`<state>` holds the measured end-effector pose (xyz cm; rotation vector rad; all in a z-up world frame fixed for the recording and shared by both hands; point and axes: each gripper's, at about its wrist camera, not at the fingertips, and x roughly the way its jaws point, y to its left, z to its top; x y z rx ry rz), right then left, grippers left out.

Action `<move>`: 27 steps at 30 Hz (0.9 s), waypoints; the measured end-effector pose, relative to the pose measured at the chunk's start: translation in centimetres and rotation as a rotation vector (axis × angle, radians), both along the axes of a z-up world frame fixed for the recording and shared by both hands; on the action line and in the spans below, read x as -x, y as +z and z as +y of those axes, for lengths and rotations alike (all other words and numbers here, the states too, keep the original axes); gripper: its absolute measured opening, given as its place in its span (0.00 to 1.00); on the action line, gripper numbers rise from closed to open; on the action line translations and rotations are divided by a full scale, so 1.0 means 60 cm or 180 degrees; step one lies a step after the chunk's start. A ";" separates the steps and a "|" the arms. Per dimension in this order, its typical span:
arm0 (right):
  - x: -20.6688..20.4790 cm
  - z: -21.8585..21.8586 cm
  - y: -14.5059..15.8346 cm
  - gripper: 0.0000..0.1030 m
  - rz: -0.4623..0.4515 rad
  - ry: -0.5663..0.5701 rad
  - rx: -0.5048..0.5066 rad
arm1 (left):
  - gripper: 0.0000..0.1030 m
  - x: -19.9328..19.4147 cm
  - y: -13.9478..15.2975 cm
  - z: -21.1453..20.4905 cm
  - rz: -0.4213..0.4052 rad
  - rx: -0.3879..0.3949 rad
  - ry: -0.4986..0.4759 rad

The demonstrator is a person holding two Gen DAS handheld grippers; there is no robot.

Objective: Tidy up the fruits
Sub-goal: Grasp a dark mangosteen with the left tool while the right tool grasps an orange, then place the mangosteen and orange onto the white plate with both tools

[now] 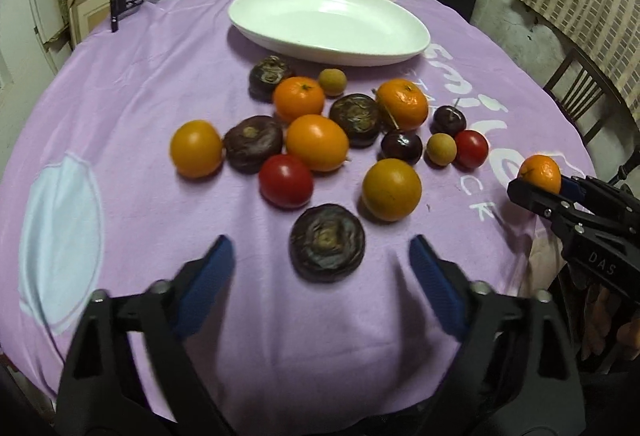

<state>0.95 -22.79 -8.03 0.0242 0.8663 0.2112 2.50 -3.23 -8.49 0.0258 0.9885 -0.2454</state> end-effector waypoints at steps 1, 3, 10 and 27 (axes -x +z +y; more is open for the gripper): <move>0.000 -0.001 -0.002 0.39 0.0012 0.0001 -0.0013 | 0.69 -0.004 -0.004 -0.003 0.0032 0.0006 -0.0020; -0.001 0.000 -0.006 0.39 0.0038 0.0027 -0.0050 | 0.66 -0.012 -0.011 -0.008 0.0060 -0.0049 -0.0008; -0.008 0.003 -0.009 0.39 0.0080 0.0043 -0.0083 | 0.38 -0.009 -0.004 0.005 0.0027 0.0050 -0.0010; -0.157 0.034 0.077 0.39 -0.0027 0.0468 -0.0130 | 0.38 -0.151 0.139 0.047 -0.0438 0.0021 0.0055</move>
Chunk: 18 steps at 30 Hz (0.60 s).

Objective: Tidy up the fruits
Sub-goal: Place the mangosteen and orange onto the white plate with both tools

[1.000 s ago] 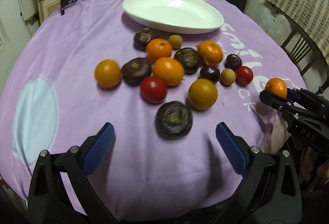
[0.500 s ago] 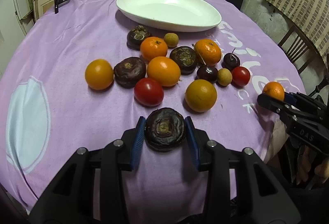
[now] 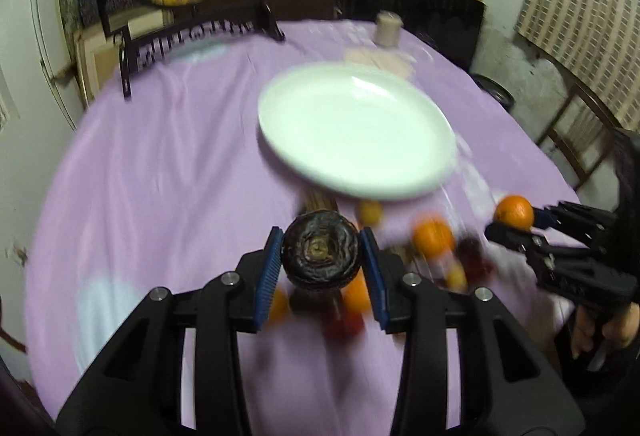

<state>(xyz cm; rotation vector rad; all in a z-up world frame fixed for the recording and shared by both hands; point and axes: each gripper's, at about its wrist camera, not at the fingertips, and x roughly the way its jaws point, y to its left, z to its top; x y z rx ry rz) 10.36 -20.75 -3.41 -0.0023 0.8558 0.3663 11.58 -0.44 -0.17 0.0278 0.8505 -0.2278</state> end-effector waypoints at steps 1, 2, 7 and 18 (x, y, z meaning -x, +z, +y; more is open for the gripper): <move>-0.038 0.007 0.015 0.39 -0.0051 0.0021 0.0015 | 0.38 -0.035 0.008 -0.002 0.0015 0.0018 -0.0018; -0.066 0.012 0.024 0.39 -0.0086 0.0026 0.0033 | 0.38 -0.070 0.013 -0.005 0.0042 0.0043 -0.0019; -0.248 0.047 0.032 0.39 -0.0132 0.0025 0.0218 | 0.38 -0.269 0.001 -0.031 0.0273 0.0054 0.0151; -0.396 0.077 -0.033 0.39 0.0243 0.0153 0.0410 | 0.39 -0.428 -0.073 -0.076 0.0712 0.0218 0.0169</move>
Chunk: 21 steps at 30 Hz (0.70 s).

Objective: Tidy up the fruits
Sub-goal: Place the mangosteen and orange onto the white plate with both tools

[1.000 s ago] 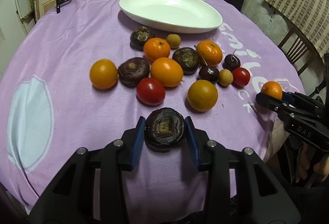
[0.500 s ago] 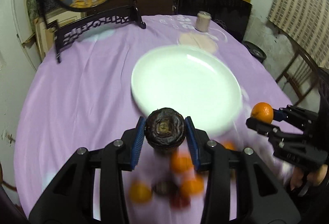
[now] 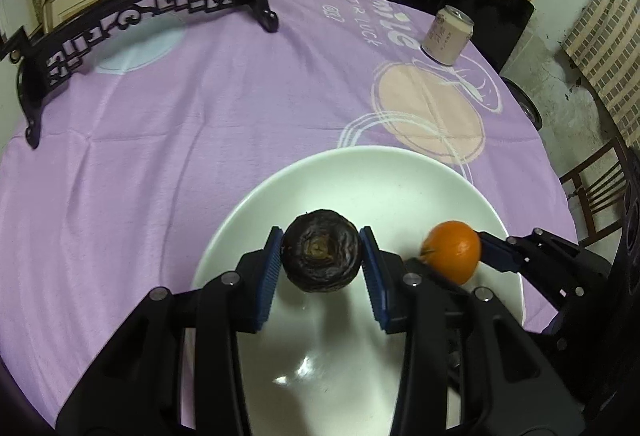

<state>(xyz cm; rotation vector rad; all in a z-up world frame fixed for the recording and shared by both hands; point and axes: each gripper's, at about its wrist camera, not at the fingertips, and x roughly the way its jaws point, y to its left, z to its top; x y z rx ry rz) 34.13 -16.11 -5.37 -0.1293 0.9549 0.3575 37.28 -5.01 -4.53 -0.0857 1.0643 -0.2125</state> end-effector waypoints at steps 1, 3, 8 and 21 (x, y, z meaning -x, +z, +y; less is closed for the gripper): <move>-0.002 0.003 -0.001 0.39 -0.0009 0.0011 0.0016 | 0.39 -0.002 -0.002 -0.003 0.0017 0.0014 0.0003; -0.006 0.008 -0.003 0.51 -0.0018 -0.0009 0.0114 | 0.41 -0.001 0.001 0.000 0.0001 0.0054 0.0037; 0.051 -0.016 0.038 0.56 -0.0210 -0.0066 0.0137 | 0.49 0.057 0.045 0.029 -0.0157 0.0072 0.0045; 0.404 -0.038 0.047 0.68 -0.0374 -0.0316 -0.0355 | 0.93 0.465 0.061 0.095 -0.0937 -0.0036 0.0367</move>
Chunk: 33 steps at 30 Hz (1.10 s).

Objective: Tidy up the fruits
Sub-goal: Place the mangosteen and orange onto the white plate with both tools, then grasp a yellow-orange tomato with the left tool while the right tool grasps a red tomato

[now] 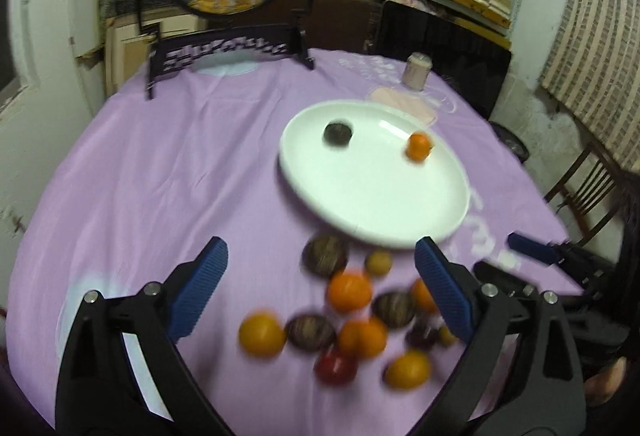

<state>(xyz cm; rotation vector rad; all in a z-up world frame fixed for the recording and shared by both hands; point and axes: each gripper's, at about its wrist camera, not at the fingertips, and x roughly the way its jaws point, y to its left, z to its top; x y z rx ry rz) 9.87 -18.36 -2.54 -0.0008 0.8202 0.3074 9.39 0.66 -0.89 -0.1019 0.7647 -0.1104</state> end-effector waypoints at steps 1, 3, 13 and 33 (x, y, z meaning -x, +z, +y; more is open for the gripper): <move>0.007 0.002 -0.001 0.68 -0.0001 -0.0016 0.0033 | 0.93 0.016 -0.008 0.002 0.0023 -0.0047 0.0027; 0.023 0.006 0.002 0.68 -0.0018 -0.0012 0.0060 | 0.93 0.039 -0.020 0.009 0.0049 -0.0090 0.0055; 0.078 0.007 -0.025 0.68 0.0049 -0.0040 0.0221 | 0.93 0.089 -0.061 0.033 0.0237 0.0007 0.0057; 0.065 -0.029 -0.101 0.30 0.0335 -0.0029 0.0053 | 0.93 0.097 -0.098 -0.074 0.0514 -0.0043 -0.0627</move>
